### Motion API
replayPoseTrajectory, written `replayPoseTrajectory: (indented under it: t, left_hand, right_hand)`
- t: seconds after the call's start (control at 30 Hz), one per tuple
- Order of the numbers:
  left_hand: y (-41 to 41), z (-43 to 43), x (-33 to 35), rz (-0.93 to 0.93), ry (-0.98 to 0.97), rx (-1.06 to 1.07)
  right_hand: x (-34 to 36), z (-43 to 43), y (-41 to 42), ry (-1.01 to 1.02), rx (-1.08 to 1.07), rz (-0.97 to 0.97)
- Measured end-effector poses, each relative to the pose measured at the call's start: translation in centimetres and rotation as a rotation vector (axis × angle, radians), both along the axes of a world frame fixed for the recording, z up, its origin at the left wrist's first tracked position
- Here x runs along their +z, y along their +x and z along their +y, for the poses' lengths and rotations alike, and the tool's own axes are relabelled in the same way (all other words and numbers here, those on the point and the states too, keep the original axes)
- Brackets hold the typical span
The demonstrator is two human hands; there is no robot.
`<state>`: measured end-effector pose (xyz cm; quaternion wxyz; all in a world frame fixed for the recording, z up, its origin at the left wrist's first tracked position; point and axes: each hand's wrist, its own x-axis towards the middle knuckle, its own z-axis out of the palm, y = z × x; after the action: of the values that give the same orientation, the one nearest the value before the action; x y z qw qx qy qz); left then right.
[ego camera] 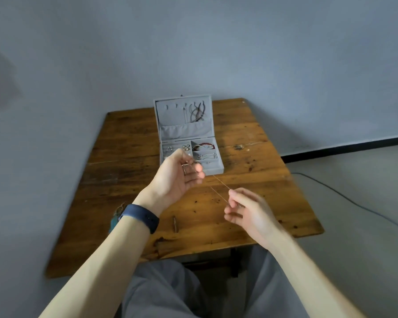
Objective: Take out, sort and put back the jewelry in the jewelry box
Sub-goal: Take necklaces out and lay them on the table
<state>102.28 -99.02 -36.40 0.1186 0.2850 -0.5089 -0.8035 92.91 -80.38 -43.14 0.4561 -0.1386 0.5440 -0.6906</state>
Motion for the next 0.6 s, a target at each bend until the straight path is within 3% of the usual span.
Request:
replayPoseTrajectory:
  t: [0.2,0.37,0.43,0.6]
  left_hand:
    - [-2.3,1.5,-2.3,-0.042,0.174,0.012]
    - [-4.6,2.1,-2.2,-0.133,0.063,-0.07]
    - [-5.8,2.3,-2.6,-0.173,-0.053,-0.113]
    - [-9.3,3.1,-2.6,-0.251,-0.478,-0.252]
  right_hand:
    - [-1.7,2.5,-0.4,-0.045,-0.19,-0.258]
    - [-3.0,4.7,-1.1,-0.062,-0.237,-0.32]
    - [-3.5,5.3,-1.5,-0.03,-0.253,-0.242]
    - [-4.9,7.1,-2.8,0.221,-0.304,0.165]
